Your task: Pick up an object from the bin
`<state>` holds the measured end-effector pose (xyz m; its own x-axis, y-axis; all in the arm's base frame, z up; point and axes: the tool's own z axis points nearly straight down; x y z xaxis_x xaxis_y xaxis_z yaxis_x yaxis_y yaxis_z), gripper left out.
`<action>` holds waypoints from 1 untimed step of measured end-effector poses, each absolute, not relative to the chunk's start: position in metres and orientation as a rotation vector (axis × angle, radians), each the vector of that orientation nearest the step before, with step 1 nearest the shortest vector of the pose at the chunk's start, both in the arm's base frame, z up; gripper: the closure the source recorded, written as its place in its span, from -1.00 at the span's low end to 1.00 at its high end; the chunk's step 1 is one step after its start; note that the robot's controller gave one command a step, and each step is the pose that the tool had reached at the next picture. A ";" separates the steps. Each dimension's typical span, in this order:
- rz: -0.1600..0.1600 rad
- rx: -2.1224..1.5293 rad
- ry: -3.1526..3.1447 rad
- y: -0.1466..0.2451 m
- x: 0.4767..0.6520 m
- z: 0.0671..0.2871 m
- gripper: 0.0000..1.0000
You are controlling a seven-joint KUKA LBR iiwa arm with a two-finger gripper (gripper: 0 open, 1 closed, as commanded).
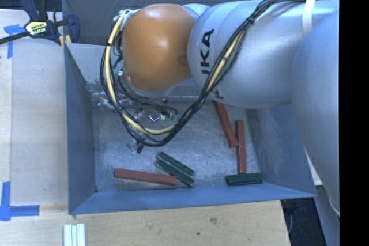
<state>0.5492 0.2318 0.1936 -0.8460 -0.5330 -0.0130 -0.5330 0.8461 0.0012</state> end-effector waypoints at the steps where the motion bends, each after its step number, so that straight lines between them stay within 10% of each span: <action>1: 0.000 -1.126 2.939 0.193 0.493 0.106 -1.00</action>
Offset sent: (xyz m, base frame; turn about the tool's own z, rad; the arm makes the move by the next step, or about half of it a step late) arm -0.0538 -0.0373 -0.0840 -0.1697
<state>0.4932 0.1933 0.1064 -0.7440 -0.6682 0.0057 -0.6682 0.7440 0.0024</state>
